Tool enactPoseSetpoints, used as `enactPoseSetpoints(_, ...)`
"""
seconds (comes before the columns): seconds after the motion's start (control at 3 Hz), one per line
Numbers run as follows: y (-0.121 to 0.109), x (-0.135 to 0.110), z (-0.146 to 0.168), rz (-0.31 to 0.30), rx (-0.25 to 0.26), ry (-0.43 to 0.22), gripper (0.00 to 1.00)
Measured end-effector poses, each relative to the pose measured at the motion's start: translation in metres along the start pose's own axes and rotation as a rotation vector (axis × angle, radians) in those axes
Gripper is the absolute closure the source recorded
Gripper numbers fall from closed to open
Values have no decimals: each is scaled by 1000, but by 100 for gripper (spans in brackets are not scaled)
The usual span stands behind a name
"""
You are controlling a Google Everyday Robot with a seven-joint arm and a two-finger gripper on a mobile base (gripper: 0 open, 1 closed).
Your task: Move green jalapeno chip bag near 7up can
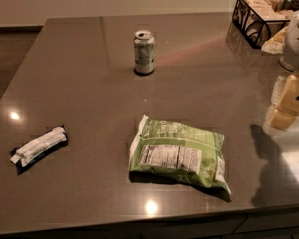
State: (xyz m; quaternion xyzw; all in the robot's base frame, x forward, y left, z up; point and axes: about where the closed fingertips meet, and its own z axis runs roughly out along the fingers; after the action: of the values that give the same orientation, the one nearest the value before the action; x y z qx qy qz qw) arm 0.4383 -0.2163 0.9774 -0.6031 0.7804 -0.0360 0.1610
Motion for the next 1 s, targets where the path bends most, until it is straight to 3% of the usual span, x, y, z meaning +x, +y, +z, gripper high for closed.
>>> enactPoseSetpoints(0.33, 0, 0, 0, 0, 0, 0, 0)
enactPoseSetpoints(0.67, 18, -11, 9, -37, -29, -4, 0)
enactPoseSetpoints(1.0, 46, -26, 36, -84, -93, -19, 0)
